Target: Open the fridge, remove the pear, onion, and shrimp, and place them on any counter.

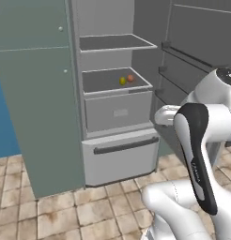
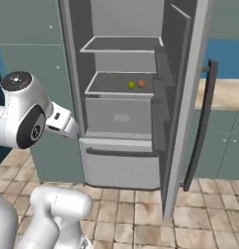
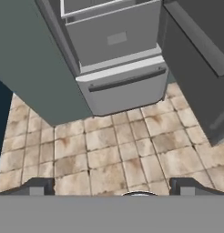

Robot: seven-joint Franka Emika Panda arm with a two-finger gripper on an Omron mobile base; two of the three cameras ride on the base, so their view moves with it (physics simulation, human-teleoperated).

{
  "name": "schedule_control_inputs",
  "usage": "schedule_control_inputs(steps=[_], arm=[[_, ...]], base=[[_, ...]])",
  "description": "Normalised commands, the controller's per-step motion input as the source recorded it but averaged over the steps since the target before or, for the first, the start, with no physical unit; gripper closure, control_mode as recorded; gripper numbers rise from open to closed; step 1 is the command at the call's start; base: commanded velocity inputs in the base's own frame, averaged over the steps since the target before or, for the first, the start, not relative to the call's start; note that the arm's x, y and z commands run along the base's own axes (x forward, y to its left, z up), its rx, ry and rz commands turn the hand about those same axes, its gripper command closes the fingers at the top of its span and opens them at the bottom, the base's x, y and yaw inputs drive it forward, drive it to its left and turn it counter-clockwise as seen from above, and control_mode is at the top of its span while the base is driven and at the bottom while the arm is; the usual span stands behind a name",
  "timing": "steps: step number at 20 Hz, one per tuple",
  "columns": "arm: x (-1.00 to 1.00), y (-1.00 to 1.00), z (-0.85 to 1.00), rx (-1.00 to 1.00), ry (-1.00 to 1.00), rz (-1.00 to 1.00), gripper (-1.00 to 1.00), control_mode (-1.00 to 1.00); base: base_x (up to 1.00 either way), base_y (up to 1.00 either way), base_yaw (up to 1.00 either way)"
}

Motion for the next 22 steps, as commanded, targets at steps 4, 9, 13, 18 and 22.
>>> schedule_control_inputs(steps=[4, 9, 13, 18, 22], arm=[[0.00, 0.00, 0.00, 0.00, 0.00, 0.00, -1.00, 1.00], [0.00, 0.00, 0.00, 0.00, 0.00, 0.00, -1.00, 1.00], [0.00, 0.00, 0.00, 0.00, 0.00, 0.00, -1.00, 1.00], [0.00, 0.00, 0.00, 0.00, 0.00, 0.00, -1.00, 1.00], [0.00, 0.00, 0.00, 0.00, 0.00, 0.00, -1.00, 1.00]], base=[[1.00, -0.05, 0.00], [1.00, -0.10, 0.00], [1.00, -0.05, 0.00], [1.00, -0.03, 0.00], [1.00, -0.02, 0.00]])
